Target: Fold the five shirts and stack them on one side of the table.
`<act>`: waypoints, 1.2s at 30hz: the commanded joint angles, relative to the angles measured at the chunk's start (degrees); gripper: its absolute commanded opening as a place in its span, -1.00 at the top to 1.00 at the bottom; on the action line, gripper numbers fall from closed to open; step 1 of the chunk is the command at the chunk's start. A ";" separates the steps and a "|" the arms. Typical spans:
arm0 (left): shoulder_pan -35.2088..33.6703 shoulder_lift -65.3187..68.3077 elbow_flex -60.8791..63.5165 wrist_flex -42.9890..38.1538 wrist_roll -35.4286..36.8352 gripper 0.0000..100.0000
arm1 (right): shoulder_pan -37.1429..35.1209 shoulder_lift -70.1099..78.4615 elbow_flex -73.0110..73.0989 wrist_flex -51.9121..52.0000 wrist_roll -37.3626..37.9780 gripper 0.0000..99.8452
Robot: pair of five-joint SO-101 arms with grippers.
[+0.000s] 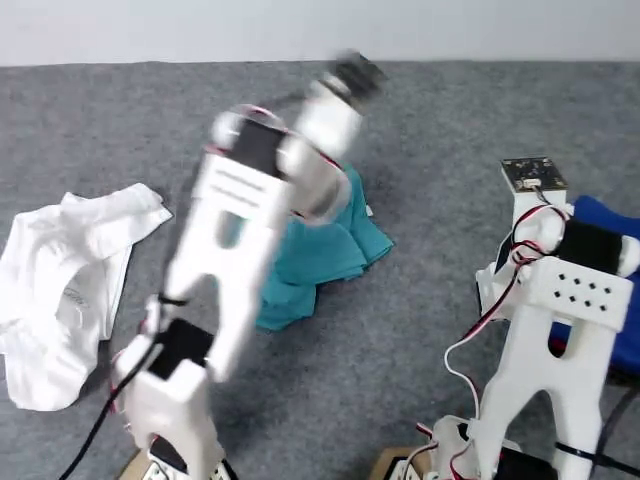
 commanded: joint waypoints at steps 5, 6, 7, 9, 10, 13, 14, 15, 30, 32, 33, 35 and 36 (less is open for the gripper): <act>5.63 15.03 2.24 -1.85 -5.63 0.65 | 0.48 -1.10 -0.18 2.24 0.53 0.98; 5.27 17.32 1.45 -2.46 -5.89 0.65 | 0.48 -1.10 -0.18 2.24 0.44 0.98; 4.92 19.52 0.31 -2.90 -6.07 0.65 | 0.48 -1.10 -0.18 2.24 0.44 0.98; 4.22 23.65 -2.59 -4.31 -6.07 0.66 | 0.48 -1.10 -0.18 2.24 0.44 0.98; 3.34 25.49 -4.09 -4.84 -5.89 0.66 | 0.48 -1.10 -0.18 2.24 0.44 0.98; 1.23 30.42 -9.89 -4.92 -5.63 0.69 | 0.48 -1.10 -0.18 2.24 0.44 0.98; 0.35 31.56 -12.00 -4.66 -5.36 0.74 | 0.48 -1.19 -0.18 2.24 0.44 0.98; -0.44 32.18 -14.29 -3.60 -5.10 0.83 | 0.48 -1.19 -0.18 2.24 0.44 0.98; -14.77 -1.32 1.19 1.67 -5.27 0.99 | 0.48 -1.19 -0.18 2.33 0.44 0.98; -15.30 -8.97 9.36 1.58 -6.95 0.99 | 0.48 -1.19 -0.18 2.24 0.44 0.98; -15.65 -13.01 13.49 1.58 -8.09 0.99 | 0.48 -1.19 -0.18 2.24 0.44 0.98; -16.70 -20.13 21.05 1.49 -9.58 0.99 | 0.22 -1.19 -0.18 2.24 0.44 0.98; -17.58 -23.65 24.48 1.49 -10.20 0.99 | 0.22 -1.19 -0.18 2.24 0.44 0.98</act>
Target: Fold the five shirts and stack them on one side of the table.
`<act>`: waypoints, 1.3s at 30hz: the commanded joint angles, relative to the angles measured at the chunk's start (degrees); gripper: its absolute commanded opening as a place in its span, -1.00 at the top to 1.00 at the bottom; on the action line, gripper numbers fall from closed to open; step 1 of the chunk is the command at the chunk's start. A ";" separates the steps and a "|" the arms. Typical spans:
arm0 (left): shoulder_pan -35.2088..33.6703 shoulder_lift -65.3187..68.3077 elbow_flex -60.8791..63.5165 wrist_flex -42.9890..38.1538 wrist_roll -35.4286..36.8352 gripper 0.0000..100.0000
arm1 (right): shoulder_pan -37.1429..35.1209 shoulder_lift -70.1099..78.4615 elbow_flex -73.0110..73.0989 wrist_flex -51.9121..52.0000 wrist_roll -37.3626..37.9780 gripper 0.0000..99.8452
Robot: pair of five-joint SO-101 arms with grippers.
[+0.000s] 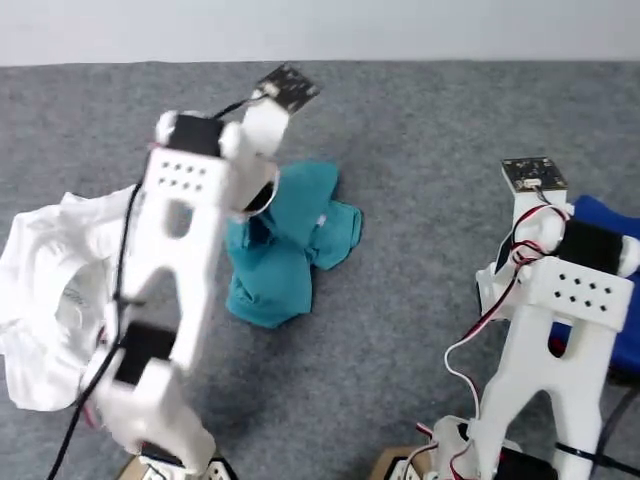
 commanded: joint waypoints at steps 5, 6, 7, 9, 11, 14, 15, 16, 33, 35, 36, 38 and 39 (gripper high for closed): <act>-10.55 -26.64 23.52 1.67 -6.07 0.99 | 0.13 -1.19 -0.18 2.24 0.44 0.98; -13.01 -28.40 25.89 1.67 -7.30 0.99 | 0.13 -1.19 -0.18 2.24 0.44 0.98; -15.74 -29.71 28.18 1.58 -8.62 0.99 | 0.13 -1.19 -0.18 2.24 0.44 0.98; -21.71 -31.47 31.87 1.58 -11.52 0.99 | 0.13 -1.19 -0.18 2.15 0.53 0.98; -27.96 -31.91 34.24 1.41 -14.33 0.99 | 0.13 -1.19 -0.18 2.15 0.53 0.98; -36.31 -31.47 37.05 -0.79 -18.20 0.99 | 0.13 -1.19 -0.18 2.15 0.53 0.98; -38.42 -31.30 37.93 -1.76 -19.08 0.99 | 0.13 -1.19 -0.18 2.15 0.53 0.98; -40.00 -31.03 38.29 -2.20 -19.60 0.99 | 0.13 -1.19 -0.18 2.15 0.53 0.98; -40.88 -31.47 28.70 1.67 -20.40 0.70 | 0.04 -1.36 -0.18 2.24 0.44 0.98; -39.74 -31.38 28.09 1.67 -20.40 0.70 | 0.04 -1.19 -0.18 2.24 0.44 0.98; -38.77 -31.38 28.79 1.76 -20.40 0.70 | 0.04 -1.19 -0.18 2.24 0.44 0.98; -35.69 -31.38 31.87 1.76 -20.40 0.70 | 0.04 -1.19 -0.09 2.24 0.44 0.98; -33.93 -31.38 34.07 1.76 -20.40 0.70 | 0.04 -1.19 -0.09 2.24 0.44 0.98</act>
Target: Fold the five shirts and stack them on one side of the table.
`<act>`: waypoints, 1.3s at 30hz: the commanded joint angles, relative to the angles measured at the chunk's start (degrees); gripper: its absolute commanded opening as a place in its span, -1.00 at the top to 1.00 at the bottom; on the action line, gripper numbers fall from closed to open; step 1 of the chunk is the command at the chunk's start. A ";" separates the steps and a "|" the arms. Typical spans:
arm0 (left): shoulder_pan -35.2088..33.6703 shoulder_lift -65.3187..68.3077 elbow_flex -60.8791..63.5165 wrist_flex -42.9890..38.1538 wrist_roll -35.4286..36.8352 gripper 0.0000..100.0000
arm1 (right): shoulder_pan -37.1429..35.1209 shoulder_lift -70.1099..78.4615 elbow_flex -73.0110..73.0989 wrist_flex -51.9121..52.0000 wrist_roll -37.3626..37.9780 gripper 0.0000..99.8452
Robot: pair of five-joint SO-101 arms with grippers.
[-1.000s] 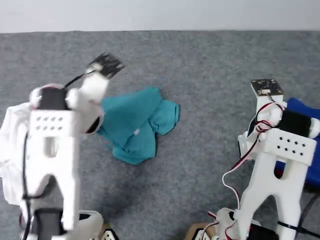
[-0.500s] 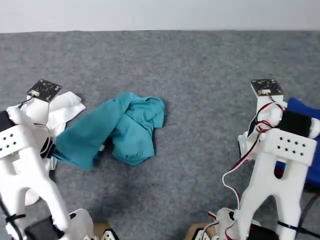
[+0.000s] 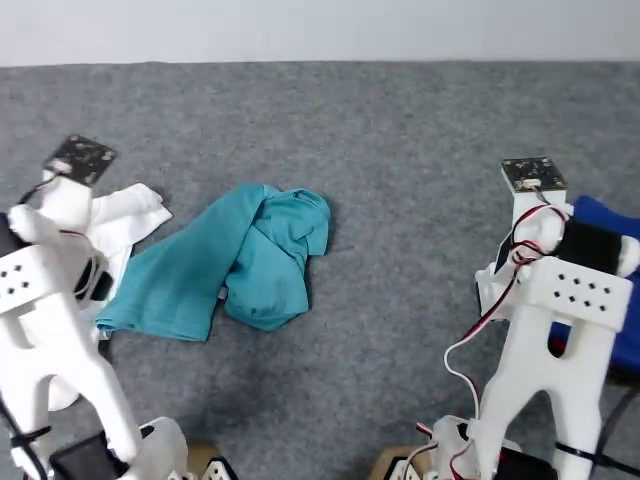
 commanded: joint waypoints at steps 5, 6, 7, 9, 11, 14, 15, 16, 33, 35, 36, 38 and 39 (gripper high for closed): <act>13.71 -0.44 15.25 -0.97 -0.53 0.70 | 0.04 -1.19 -0.26 2.24 0.44 0.98; 15.12 0.18 17.71 -2.73 -0.44 0.70 | 0.04 -1.19 -0.26 2.24 0.44 0.98; 15.91 0.97 19.74 -5.01 0.18 0.70 | 0.04 -1.19 -0.26 2.24 0.44 0.98; 16.70 2.90 22.81 -10.11 1.85 0.68 | 0.13 -1.10 -0.26 2.24 0.53 0.98; 17.14 5.63 24.04 -12.84 2.20 0.61 | 0.13 -1.01 -0.09 2.15 0.62 0.98; 17.23 9.85 23.96 -14.42 2.29 0.58 | 0.13 -1.01 2.46 2.15 0.70 0.98; 17.05 11.08 23.87 -15.21 2.20 0.58 | 0.13 -1.01 3.60 2.15 0.70 0.98; 16.88 12.13 23.52 -15.56 2.20 0.58 | 0.13 -1.10 4.75 2.15 0.70 0.98; 18.11 27.34 18.24 -21.80 2.20 0.58 | 0.13 -1.10 6.77 2.15 0.79 0.98; 17.85 28.75 16.04 -20.66 2.29 0.58 | 0.13 -1.10 6.77 2.15 0.70 0.98; 17.85 29.27 15.25 -20.31 2.29 0.58 | 0.13 -1.10 6.77 2.15 0.70 0.98; 18.64 31.03 14.29 -20.40 3.25 0.58 | 0.13 -1.19 6.77 2.15 0.70 0.98; 19.69 32.26 13.85 -20.48 4.92 0.58 | 0.13 -1.27 6.77 2.15 0.70 0.98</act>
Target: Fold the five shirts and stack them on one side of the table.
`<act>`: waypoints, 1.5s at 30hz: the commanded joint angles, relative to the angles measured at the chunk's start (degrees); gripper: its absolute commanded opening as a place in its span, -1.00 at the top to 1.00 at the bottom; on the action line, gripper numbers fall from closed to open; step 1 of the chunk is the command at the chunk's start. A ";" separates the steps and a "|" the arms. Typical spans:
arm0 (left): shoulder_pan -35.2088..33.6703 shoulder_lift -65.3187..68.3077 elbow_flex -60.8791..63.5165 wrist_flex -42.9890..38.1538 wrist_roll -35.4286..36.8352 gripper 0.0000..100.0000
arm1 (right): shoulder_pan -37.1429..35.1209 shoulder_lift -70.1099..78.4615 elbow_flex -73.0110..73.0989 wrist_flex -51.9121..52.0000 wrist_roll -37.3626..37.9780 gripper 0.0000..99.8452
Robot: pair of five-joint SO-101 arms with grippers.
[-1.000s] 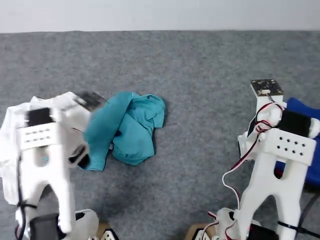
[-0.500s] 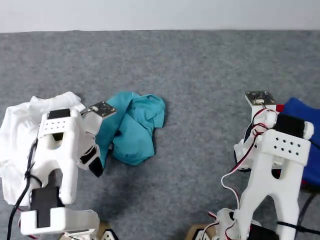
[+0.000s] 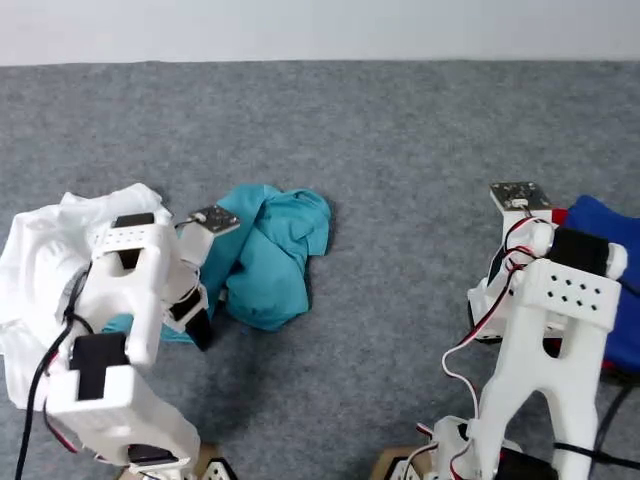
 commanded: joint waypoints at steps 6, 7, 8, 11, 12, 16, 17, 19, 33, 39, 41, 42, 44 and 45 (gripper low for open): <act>4.31 7.65 -7.96 0.97 9.32 0.76 | 0.13 -1.54 -0.44 2.15 0.53 0.98; 4.40 7.74 -8.13 0.88 9.14 0.84 | 0.13 -1.54 -0.44 2.15 0.53 0.98; 4.48 7.65 -8.13 0.88 8.88 0.91 | 0.13 -1.54 -0.44 2.15 0.53 0.98; 4.57 5.71 -8.04 1.41 8.97 0.98 | 0.13 -1.54 -0.44 2.15 0.53 0.98; 4.48 4.40 -8.04 2.11 8.97 0.99 | 0.13 -1.54 -0.44 2.15 0.53 0.98; 4.75 -5.45 -8.13 5.89 8.97 0.99 | 0.13 -1.63 -0.53 2.15 0.53 0.98; 4.84 -9.05 -8.13 7.12 9.05 0.99 | 0.13 -1.63 -0.53 2.15 0.53 0.98; 4.84 -17.14 -8.22 9.67 9.05 0.99 | 0.13 -1.63 -0.62 2.15 0.53 0.98; -1.14 -56.53 -7.78 22.68 13.10 0.99 | -17.98 -0.92 -13.63 -1.27 0.62 0.98; -14.51 -56.79 -7.87 22.59 11.43 0.99 | -24.31 1.98 -13.71 -8.66 1.67 0.98; -18.99 -57.05 -8.22 22.51 9.85 0.99 | -24.66 4.88 -13.80 -9.98 4.40 0.98; -21.01 -57.14 -8.22 22.51 9.05 0.99 | -24.66 6.02 -13.80 -10.77 5.19 0.98; -24.53 -57.14 -8.22 22.51 7.74 0.99 | -24.75 7.87 -13.89 -12.53 5.71 0.98; -26.37 -57.14 -8.22 22.51 7.21 0.99 | -24.92 8.84 -14.33 -13.32 5.80 0.98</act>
